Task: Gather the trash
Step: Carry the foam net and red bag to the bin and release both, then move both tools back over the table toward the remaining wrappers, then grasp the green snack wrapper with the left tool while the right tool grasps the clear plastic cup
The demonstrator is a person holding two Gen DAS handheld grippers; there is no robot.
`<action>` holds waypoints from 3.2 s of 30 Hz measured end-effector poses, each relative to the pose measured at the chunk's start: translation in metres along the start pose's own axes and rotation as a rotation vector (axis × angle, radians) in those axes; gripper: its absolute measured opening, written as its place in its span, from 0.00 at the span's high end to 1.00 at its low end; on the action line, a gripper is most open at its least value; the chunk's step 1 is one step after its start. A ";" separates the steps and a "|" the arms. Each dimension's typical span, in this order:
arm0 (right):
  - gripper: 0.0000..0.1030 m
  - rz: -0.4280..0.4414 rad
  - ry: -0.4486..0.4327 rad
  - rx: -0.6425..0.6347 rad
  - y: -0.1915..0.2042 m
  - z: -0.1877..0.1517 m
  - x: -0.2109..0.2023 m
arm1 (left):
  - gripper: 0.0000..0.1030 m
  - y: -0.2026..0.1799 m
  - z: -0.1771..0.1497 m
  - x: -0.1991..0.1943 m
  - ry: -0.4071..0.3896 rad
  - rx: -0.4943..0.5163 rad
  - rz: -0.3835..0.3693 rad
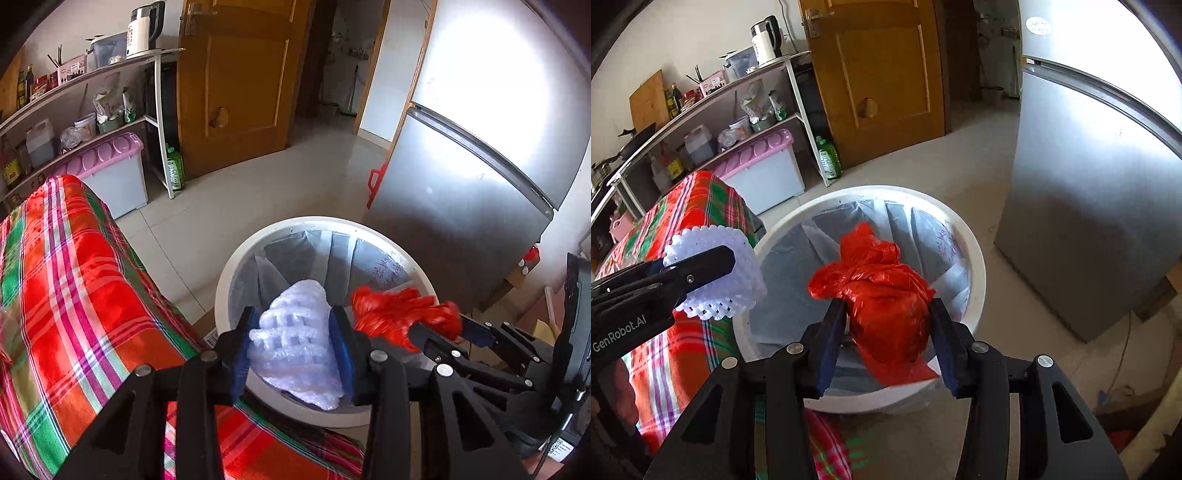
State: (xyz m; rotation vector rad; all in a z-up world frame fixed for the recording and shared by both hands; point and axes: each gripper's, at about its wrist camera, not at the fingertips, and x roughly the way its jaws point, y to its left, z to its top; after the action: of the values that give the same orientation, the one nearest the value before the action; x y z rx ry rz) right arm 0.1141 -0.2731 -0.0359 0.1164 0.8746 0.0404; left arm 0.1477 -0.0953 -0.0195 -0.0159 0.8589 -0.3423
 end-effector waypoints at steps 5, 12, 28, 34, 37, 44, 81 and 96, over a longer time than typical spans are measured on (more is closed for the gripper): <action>0.50 0.005 -0.013 0.010 -0.003 0.001 0.000 | 0.36 0.000 0.000 0.000 -0.004 0.000 0.004; 0.49 0.003 -0.035 0.019 -0.003 0.001 -0.007 | 0.30 0.002 -0.002 -0.001 0.005 -0.017 0.004; 0.49 0.093 -0.117 -0.049 0.047 0.006 -0.043 | 0.28 0.050 -0.019 -0.077 -0.118 -0.088 0.096; 0.49 0.143 -0.126 -0.097 0.078 0.004 -0.047 | 0.27 0.078 -0.035 -0.098 -0.125 -0.137 0.139; 0.49 0.169 -0.126 -0.121 0.093 0.002 -0.047 | 0.27 0.093 -0.046 -0.110 -0.137 -0.159 0.176; 0.49 0.247 -0.115 -0.197 0.136 -0.004 -0.047 | 0.26 0.134 -0.071 -0.142 -0.169 -0.251 0.244; 0.43 0.651 0.056 -0.551 0.345 -0.058 -0.029 | 0.17 0.305 -0.184 -0.240 -0.196 -0.598 0.563; 0.43 0.616 0.115 -0.616 0.371 -0.069 -0.012 | 0.15 0.359 -0.170 -0.221 -0.174 -0.663 0.525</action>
State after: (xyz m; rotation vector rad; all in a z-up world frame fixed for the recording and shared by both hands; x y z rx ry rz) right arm 0.0583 0.1005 -0.0268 -0.2001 0.8795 0.8918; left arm -0.0078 0.3316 -0.0221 -0.4217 0.7394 0.4397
